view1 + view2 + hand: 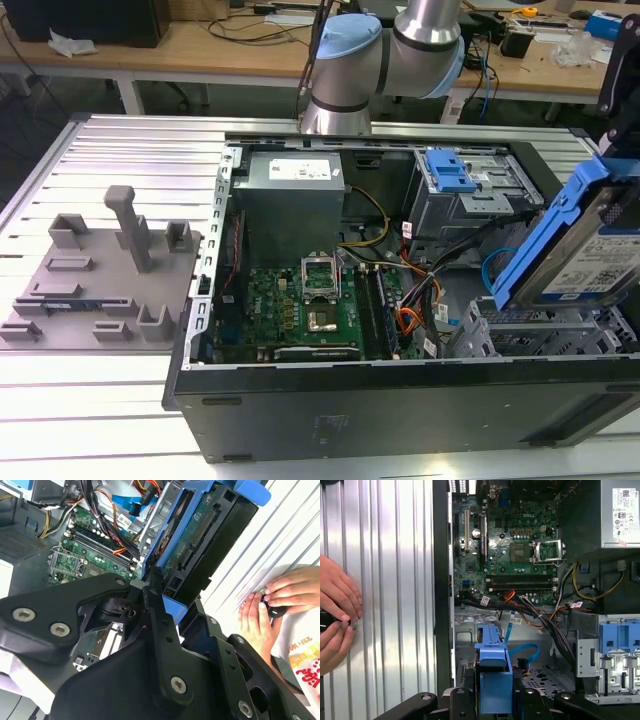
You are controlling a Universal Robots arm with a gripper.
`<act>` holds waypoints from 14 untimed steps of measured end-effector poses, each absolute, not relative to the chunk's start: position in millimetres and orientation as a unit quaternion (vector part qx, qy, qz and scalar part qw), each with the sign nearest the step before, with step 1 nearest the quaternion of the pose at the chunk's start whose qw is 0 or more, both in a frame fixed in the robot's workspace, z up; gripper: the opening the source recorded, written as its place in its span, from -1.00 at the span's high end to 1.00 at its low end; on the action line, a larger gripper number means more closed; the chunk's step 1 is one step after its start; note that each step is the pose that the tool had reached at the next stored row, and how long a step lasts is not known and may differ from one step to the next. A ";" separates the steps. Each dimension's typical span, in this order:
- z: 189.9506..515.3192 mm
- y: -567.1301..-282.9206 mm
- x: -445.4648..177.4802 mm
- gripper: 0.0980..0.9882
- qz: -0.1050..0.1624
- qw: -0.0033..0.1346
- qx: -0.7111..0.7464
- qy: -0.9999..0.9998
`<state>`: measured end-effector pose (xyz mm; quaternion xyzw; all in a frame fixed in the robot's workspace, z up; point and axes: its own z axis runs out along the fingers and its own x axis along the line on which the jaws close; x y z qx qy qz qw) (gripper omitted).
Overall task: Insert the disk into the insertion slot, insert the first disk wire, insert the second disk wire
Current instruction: 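Insert the disk into the insertion slot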
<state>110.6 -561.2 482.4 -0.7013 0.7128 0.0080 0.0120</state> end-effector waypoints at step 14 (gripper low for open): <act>478.5 -546.2 110.8 0.40 0.008 0.012 -0.701 0.713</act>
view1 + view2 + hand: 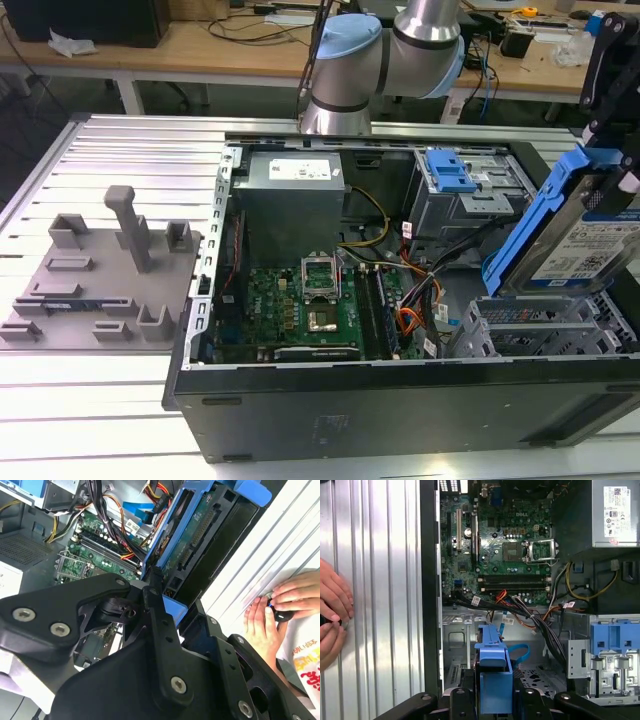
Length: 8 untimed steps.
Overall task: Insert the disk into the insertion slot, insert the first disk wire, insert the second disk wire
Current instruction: 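Insert the disk into the insertion slot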
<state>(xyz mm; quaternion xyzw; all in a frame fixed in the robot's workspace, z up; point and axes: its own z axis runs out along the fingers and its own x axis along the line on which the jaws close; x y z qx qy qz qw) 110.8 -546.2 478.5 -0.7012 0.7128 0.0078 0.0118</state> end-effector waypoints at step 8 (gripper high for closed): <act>477.2 -547.8 110.9 0.40 0.008 0.012 -0.701 0.713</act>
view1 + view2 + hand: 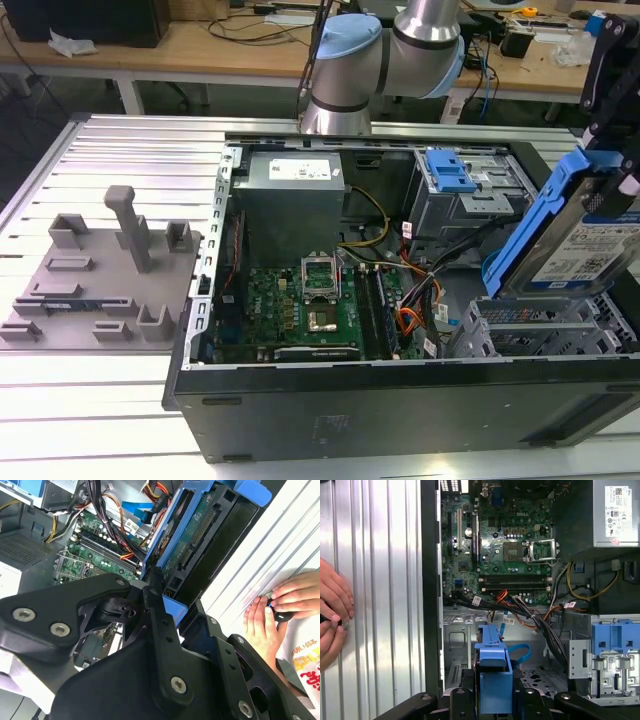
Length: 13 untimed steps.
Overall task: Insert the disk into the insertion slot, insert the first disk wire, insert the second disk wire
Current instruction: 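Insert the disk into the insertion slot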
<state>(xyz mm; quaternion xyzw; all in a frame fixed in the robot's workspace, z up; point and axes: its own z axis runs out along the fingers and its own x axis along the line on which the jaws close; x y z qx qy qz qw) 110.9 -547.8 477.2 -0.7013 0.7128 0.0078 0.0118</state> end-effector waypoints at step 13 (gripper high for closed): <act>473.0 -550.9 112.1 0.40 0.008 0.012 -0.704 0.710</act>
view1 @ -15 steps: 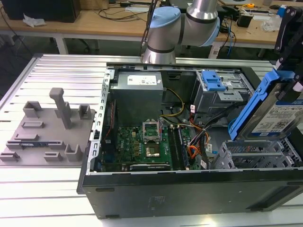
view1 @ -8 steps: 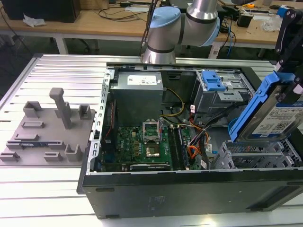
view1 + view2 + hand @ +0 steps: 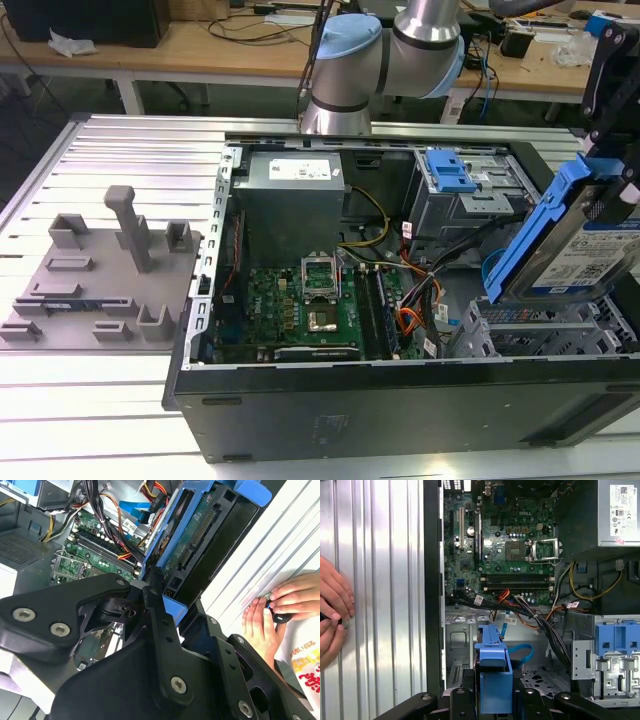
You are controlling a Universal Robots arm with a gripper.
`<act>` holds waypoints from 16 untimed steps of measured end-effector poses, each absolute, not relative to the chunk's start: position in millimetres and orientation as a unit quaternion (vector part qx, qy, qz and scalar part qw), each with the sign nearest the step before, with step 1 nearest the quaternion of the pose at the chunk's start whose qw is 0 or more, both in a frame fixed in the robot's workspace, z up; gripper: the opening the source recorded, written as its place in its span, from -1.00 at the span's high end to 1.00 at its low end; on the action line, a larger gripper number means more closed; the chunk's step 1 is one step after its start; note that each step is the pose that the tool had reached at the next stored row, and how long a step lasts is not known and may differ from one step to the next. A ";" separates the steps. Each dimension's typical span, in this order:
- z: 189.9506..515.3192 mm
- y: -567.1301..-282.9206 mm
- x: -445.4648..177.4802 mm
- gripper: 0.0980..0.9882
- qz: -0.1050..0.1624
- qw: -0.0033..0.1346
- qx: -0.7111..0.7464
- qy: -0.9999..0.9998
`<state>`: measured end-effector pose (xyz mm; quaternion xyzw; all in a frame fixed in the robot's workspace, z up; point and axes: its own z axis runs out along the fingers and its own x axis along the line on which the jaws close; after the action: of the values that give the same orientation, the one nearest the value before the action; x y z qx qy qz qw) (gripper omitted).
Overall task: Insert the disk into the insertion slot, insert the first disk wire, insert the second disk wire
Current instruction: 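Insert the disk into the insertion slot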
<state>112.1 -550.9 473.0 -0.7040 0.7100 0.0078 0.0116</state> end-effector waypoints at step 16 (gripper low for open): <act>466.1 -552.0 112.2 0.40 0.008 0.012 -0.705 0.709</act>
<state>112.2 -552.0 466.1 -0.7052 0.7089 0.0078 0.0116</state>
